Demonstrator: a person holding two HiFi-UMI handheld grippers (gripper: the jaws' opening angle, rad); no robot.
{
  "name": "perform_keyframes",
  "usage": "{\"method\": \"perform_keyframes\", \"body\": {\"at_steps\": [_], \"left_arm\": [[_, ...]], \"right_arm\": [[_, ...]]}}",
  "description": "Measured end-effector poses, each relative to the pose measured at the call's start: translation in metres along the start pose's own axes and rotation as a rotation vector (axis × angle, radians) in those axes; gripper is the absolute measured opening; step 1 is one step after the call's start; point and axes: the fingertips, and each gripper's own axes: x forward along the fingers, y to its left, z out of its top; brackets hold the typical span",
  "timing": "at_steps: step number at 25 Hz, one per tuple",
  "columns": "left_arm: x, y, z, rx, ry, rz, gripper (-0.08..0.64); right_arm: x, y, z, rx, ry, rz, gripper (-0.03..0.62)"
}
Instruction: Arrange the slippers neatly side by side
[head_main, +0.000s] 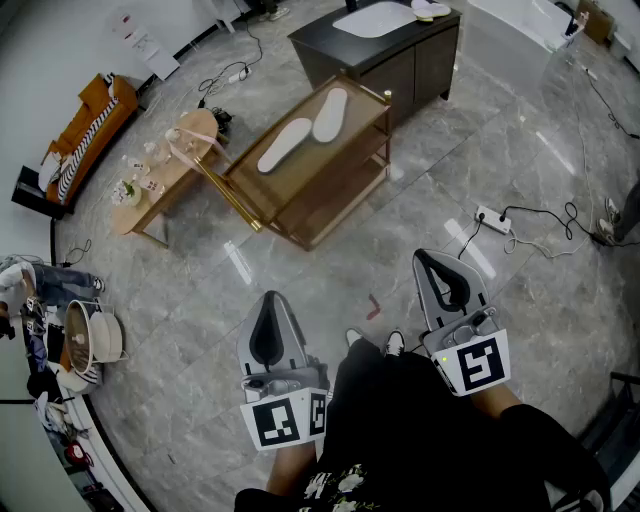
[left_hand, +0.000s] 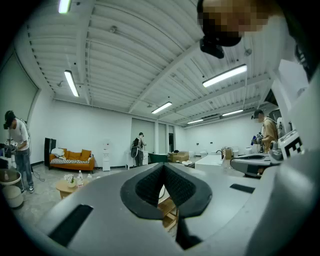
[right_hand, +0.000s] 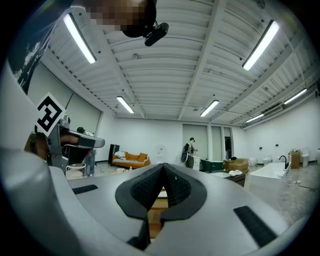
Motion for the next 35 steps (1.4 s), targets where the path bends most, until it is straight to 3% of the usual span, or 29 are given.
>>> {"method": "perform_keyframes", "body": {"at_steps": [16,22,35], "left_arm": [[-0.011,0.0,-0.001,0.006,0.002,0.005,0.0],[-0.014,0.0,-0.001,0.042,0.009,0.008,0.0],[0.033,-0.001,-0.004,0.019,0.02,-0.033,0.0]], "right_arm": [[-0.008,0.006,-0.002,0.048,0.0,0.029,-0.006],[-0.006,0.003,-0.01,0.058,0.023,0.016,-0.006],[0.023,-0.024,-0.019,0.023,0.072,-0.021,-0.006]]}}
